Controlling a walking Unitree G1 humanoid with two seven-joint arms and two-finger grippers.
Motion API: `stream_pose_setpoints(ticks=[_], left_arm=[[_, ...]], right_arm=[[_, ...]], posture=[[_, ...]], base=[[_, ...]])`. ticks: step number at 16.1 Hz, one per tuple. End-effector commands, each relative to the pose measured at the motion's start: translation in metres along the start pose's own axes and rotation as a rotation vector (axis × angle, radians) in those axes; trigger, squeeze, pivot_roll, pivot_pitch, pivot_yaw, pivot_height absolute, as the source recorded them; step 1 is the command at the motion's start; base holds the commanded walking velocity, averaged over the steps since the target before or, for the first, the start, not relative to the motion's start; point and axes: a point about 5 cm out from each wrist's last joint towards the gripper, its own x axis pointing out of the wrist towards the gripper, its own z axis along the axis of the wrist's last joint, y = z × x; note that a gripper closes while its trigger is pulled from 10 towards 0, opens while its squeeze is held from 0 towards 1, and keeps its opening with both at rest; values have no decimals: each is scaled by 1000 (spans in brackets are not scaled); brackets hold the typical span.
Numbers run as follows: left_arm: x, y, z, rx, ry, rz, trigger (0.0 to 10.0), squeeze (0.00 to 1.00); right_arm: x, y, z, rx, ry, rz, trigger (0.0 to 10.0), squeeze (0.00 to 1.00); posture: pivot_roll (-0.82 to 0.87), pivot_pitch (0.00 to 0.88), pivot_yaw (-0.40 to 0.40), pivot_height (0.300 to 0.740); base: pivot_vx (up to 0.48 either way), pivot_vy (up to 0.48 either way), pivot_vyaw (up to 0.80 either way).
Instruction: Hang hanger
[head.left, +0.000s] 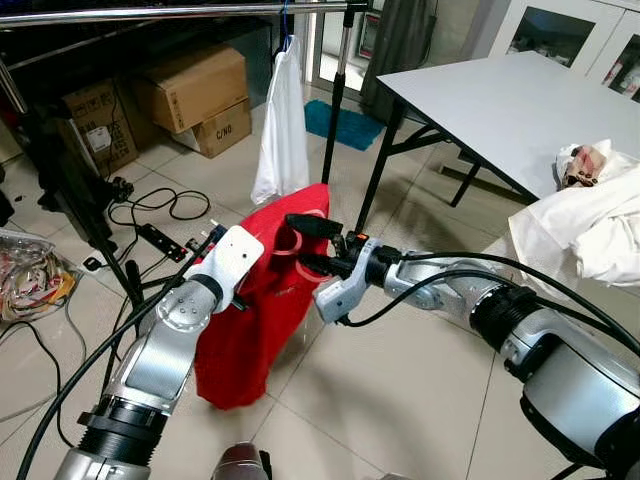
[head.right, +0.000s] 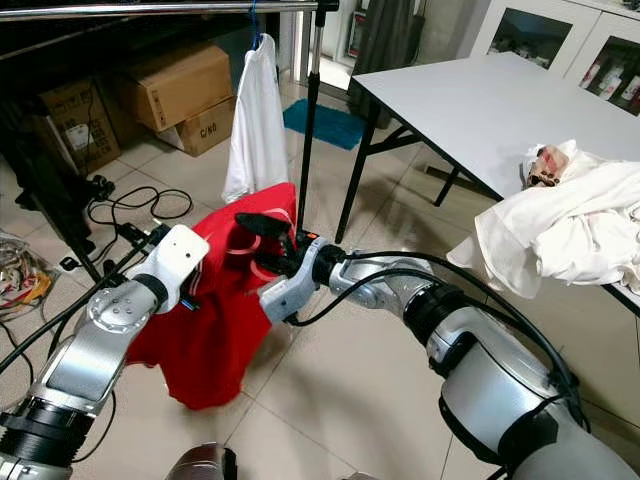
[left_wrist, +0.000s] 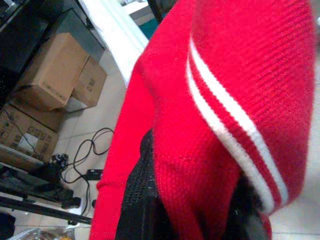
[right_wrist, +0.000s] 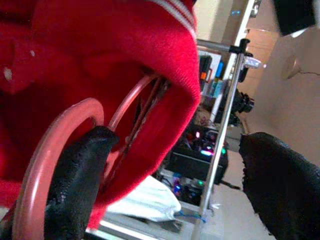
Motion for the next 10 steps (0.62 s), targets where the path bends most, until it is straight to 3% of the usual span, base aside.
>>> stream_pose_setpoints(ticks=[1, 2, 4, 5, 6, 8, 10], left_arm=[[-4, 19, 23, 5, -116, 82, 0, 0], [-4, 19, 24, 3, -117, 81, 0, 0], [-4, 20, 24, 0, -119, 79, 0, 0], [-4, 20, 25, -3, -122, 78, 0, 0], [-3, 20, 25, -3, -123, 76, 0, 0], [-4, 20, 25, -2, -125, 76, 0, 0], [-6, 20, 23, -6, -123, 78, 0, 0]], right_arm=[[-30, 43, -17, -65, 115, 247, 10000, 302], [-31, 48, -14, -81, 107, 265, 10000, 1000], [-29, 55, -5, -142, 52, 288, 10000, 1000], [-27, 60, 8, -138, -41, 318, 10000, 0], [-25, 62, 17, -128, -111, 335, 10000, 0], [-20, 57, 15, -125, -90, 317, 10000, 0], [-18, 51, 1, -37, 42, 307, 10000, 0]], posture=[[104, 0, -44, 740], [104, 0, -44, 740], [102, 0, -36, 740], [101, 0, -33, 740], [101, 0, -33, 740], [107, 0, -34, 740], [119, 0, -38, 740]], base=[[0, 0, 0], [0, 0, 0], [0, 0, 0], [0, 0, 0], [0, 0, 0], [0, 0, 0], [0, 0, 0]])
